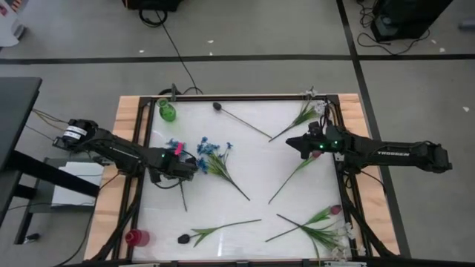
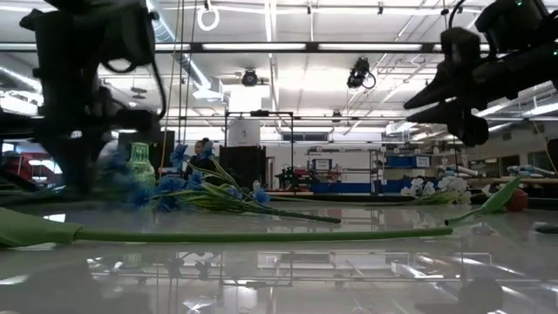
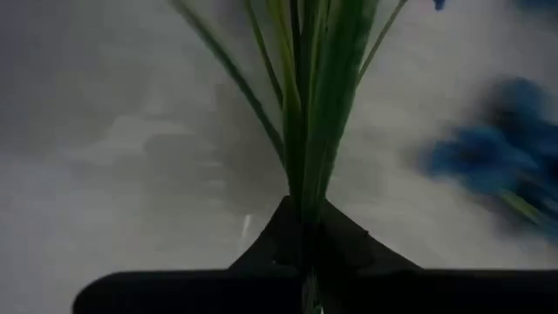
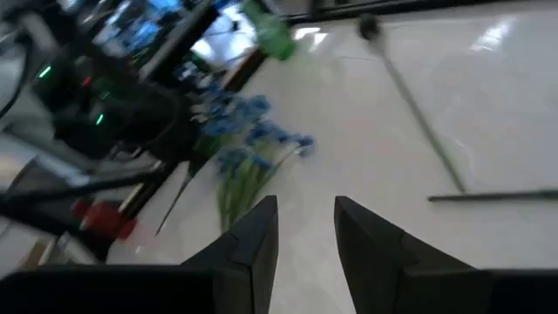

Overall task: Sort flowers into vase by color
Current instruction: Put the left blue flowers into the green vase

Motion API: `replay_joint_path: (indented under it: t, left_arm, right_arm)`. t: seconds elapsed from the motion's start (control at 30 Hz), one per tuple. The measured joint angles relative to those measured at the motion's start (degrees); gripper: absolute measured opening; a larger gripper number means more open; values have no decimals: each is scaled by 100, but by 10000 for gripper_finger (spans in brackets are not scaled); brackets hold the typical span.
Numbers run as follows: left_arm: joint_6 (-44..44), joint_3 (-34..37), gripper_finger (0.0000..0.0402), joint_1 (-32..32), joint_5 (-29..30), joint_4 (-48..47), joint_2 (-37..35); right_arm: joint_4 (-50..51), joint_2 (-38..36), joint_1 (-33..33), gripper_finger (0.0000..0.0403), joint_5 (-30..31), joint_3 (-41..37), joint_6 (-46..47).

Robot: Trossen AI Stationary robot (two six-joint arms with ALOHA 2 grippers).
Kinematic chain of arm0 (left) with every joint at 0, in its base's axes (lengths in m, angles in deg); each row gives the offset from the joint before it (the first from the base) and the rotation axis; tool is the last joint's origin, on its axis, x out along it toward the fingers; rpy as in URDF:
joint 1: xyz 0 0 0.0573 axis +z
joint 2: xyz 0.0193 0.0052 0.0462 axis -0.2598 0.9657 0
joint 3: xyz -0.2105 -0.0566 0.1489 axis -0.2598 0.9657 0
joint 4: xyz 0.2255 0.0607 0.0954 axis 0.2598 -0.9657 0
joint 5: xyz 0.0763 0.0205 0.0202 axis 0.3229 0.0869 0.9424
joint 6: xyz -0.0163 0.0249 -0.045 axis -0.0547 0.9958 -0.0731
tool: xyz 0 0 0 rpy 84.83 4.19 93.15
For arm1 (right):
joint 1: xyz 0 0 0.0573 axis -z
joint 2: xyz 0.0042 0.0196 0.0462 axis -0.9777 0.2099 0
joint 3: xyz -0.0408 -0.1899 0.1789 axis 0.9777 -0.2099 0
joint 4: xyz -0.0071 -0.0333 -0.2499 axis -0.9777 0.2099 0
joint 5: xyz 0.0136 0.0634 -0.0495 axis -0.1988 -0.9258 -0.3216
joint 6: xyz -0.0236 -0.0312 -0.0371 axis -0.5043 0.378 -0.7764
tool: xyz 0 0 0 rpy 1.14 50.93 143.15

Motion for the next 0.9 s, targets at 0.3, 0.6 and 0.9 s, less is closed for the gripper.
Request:
replay_joint_path:
  t: [0.3,0.6,0.9]
  left_arm:
    - [1431,-901,14,6,801,-515,-149]
    - [2379,-2039,14,-29,1510,-1654,-342]
    - [3522,-2619,18,-156,1997,-2321,-1047]
  right_arm:
    - [20,-259,11,123,-61,0,-598]
    - [388,-818,-31,104,369,1,-1206]
    - [1057,-1222,-28,94,387,0,-1663]
